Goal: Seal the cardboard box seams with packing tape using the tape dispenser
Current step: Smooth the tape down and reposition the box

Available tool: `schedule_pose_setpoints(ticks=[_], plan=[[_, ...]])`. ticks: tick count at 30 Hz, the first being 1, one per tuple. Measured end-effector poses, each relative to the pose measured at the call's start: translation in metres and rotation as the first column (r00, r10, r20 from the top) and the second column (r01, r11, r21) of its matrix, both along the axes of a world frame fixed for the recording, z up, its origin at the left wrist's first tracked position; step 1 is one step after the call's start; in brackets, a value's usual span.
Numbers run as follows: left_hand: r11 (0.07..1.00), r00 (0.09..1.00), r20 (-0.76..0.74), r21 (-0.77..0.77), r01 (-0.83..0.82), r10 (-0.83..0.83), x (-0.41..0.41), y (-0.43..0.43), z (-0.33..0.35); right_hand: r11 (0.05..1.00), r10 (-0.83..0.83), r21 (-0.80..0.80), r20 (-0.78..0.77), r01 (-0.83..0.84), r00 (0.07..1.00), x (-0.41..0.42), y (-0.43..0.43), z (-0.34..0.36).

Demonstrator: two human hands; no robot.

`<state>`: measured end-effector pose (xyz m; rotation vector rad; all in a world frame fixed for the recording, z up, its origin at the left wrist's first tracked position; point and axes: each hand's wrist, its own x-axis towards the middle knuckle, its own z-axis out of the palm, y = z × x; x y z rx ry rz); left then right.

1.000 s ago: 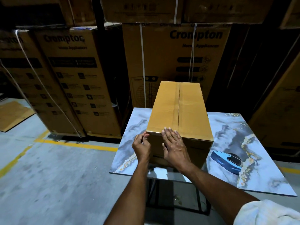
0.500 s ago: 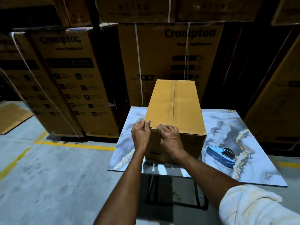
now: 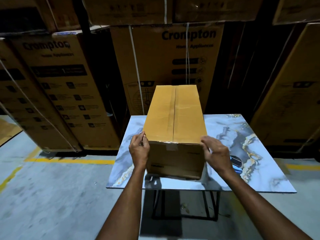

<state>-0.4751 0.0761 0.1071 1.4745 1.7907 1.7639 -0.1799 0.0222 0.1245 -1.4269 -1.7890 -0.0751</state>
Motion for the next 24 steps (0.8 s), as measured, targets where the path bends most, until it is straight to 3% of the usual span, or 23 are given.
schedule_pose_setpoints(ticks=[1,3,5,7,9,11,13,16,19,24], plan=[[1.000,1.000,0.010,-0.008,0.004,-0.004,-0.002,0.000,0.001,0.993,-0.114,-0.030,-0.156,0.110,0.981,0.000,-0.002,0.006],[0.999,0.999,0.017,-0.020,0.048,-0.047,-0.006,0.000,0.003,0.961,-0.214,-0.254,-0.414,0.114,0.885,-0.005,-0.008,0.015],[0.995,0.995,-0.007,-0.034,0.096,-0.097,-0.008,0.000,0.008,0.936,-0.248,-0.346,-0.517,0.065,0.819,-0.018,-0.015,0.019],[0.994,0.993,-0.094,-0.095,0.062,-0.071,-0.011,0.004,0.016,0.939,-0.275,-0.328,-0.540,0.102,0.795,-0.039,-0.019,0.020],[0.979,0.956,-0.294,-0.200,-0.039,-0.022,-0.011,0.007,0.027,0.946,-0.248,-0.316,-0.550,0.076,0.797,-0.069,-0.024,0.013],[0.953,0.880,-0.472,-0.287,-0.091,-0.059,-0.005,0.008,0.039,0.938,-0.146,-0.342,-0.546,-0.061,0.825,-0.104,-0.028,0.005],[0.936,0.831,-0.537,-0.347,-0.064,-0.142,0.006,0.009,0.051,0.900,0.039,-0.368,-0.464,-0.232,0.885,-0.136,-0.028,0.002],[0.922,0.806,-0.550,-0.387,-0.013,-0.219,0.019,0.011,0.057,0.800,0.263,-0.439,-0.358,-0.410,0.896,-0.155,-0.014,0.005],[0.918,0.785,-0.588,-0.391,-0.062,-0.198,0.021,0.008,0.054,0.842,0.194,-0.414,-0.367,-0.346,0.910,-0.141,0.018,0.009],[0.903,0.702,-0.691,-0.394,-0.169,-0.170,0.045,0.005,0.047,0.893,0.087,-0.425,-0.161,-0.148,0.983,-0.097,0.118,0.020]])
